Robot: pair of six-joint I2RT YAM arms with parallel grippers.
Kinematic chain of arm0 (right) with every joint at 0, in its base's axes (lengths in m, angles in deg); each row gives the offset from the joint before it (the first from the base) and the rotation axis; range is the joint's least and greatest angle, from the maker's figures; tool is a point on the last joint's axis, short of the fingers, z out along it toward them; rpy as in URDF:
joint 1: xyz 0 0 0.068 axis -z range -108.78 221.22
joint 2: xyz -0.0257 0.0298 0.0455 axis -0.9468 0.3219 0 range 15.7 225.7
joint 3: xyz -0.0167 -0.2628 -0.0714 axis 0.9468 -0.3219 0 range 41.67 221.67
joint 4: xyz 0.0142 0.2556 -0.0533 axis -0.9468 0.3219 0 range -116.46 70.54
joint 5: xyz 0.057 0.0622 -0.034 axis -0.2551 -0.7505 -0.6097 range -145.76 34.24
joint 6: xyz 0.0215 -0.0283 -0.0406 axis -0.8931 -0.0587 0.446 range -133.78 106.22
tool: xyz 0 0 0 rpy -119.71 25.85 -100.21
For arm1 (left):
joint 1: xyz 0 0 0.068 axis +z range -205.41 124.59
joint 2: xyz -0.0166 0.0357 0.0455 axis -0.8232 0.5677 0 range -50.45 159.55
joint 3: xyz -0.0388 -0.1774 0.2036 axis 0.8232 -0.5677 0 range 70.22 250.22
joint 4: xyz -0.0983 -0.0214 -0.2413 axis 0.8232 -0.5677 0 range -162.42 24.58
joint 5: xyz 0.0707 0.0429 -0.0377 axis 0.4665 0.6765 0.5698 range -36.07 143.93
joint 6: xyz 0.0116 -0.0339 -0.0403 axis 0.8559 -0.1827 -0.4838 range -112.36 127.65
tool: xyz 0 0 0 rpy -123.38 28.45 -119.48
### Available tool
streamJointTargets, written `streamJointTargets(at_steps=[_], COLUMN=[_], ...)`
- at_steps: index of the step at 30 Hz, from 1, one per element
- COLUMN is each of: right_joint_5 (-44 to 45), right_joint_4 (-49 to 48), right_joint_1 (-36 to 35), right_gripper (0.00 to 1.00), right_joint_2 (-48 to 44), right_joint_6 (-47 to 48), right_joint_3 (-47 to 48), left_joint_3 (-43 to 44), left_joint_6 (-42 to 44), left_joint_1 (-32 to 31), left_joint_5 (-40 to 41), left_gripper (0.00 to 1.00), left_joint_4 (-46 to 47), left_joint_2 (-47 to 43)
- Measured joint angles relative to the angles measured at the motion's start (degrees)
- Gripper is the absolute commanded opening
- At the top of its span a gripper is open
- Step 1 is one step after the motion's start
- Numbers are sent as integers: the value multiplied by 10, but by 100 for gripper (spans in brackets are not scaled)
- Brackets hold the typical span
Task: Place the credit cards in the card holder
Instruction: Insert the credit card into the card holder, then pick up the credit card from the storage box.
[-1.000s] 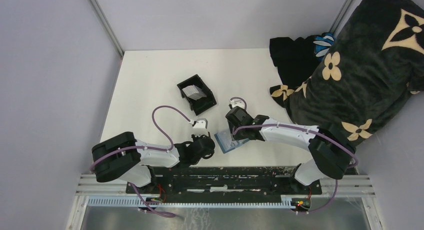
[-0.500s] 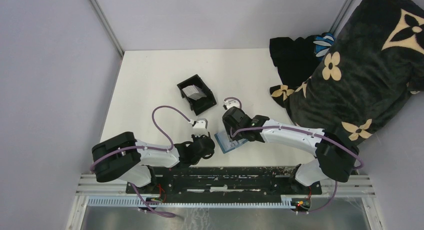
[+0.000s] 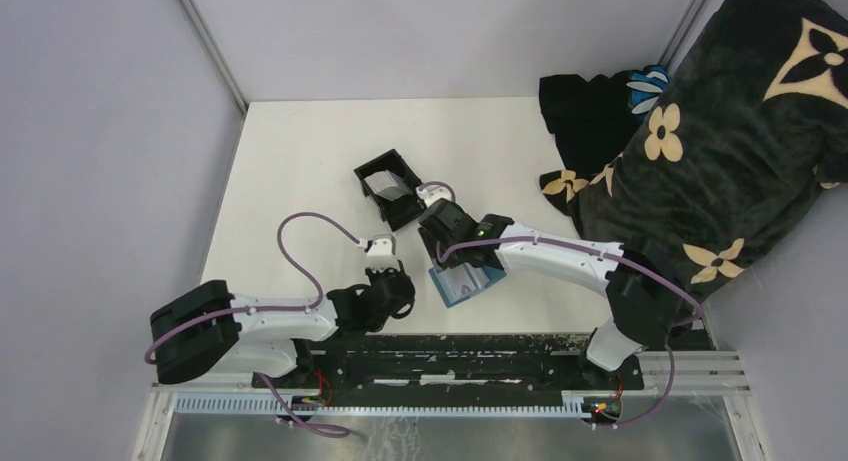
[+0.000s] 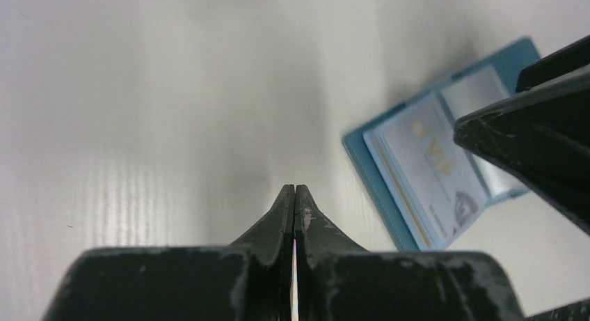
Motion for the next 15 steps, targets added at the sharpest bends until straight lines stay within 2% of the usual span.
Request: streamJointTargets(at_steps=[3,7,15], right_joint_5=[5,12,4], right_joint_4=[9,20,29], right_joint_1=[0,1,30], right_gripper=[60,60,60], right_joint_2=[40,103,203], right_joint_6=[20,47,99], right_joint_3=[66,156,312], left_joint_3=[0,0,6], left_joint_6=[-2,-1,12], left_joint_1=[27,96,232], left_joint_5=[15,18,-13], left_gripper=[3,4,6], left_joint_4=[-16,-25,-22], left_joint_2=[-40,-81,-83])
